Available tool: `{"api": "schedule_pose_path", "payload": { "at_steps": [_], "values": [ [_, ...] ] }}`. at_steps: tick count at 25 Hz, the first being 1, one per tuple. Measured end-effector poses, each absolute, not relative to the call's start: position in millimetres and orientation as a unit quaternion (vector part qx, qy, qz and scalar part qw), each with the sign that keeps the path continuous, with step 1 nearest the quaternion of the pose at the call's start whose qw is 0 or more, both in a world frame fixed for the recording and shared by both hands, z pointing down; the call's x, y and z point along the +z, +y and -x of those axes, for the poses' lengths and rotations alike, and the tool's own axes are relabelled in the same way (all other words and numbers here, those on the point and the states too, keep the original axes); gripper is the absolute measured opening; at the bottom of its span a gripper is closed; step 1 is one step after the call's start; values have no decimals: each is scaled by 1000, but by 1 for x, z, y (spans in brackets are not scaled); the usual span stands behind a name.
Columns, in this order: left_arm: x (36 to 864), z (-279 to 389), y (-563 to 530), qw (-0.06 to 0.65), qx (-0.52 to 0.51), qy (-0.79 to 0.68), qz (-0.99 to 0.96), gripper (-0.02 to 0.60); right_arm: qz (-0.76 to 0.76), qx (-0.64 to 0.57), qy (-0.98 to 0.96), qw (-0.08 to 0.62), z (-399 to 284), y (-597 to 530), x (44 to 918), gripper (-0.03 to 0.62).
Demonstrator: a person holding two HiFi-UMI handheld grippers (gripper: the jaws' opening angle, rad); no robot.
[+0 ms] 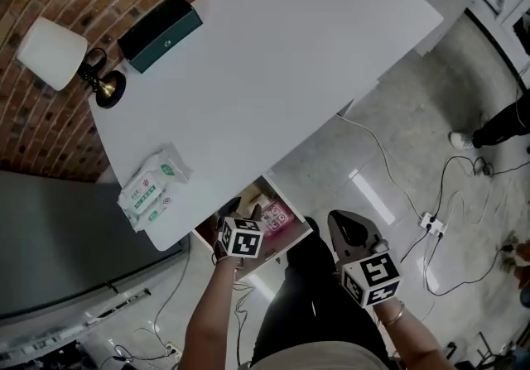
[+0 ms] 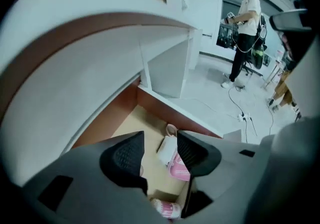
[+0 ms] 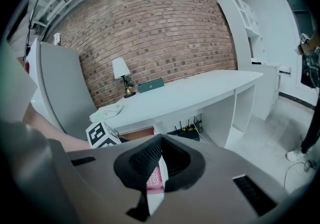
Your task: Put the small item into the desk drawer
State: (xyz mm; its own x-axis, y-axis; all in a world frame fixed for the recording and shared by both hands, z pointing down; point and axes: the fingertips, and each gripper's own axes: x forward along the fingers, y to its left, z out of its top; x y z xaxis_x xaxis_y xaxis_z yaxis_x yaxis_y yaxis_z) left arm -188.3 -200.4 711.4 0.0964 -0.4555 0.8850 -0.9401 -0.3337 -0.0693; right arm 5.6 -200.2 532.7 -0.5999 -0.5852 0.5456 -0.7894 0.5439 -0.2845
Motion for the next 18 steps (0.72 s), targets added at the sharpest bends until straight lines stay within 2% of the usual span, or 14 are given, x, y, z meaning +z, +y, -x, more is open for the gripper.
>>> {"api": "schedule_pose_path", "payload": {
  "at_steps": [12,18],
  "values": [
    [576,213,-137,291,257,-636,-667,163,-365,215,-885,192,25,-168,484,8],
    [524,236,-104,274,193,-691,-641,120,-351,194,-899,178,42,-161,461,8]
  ]
}}
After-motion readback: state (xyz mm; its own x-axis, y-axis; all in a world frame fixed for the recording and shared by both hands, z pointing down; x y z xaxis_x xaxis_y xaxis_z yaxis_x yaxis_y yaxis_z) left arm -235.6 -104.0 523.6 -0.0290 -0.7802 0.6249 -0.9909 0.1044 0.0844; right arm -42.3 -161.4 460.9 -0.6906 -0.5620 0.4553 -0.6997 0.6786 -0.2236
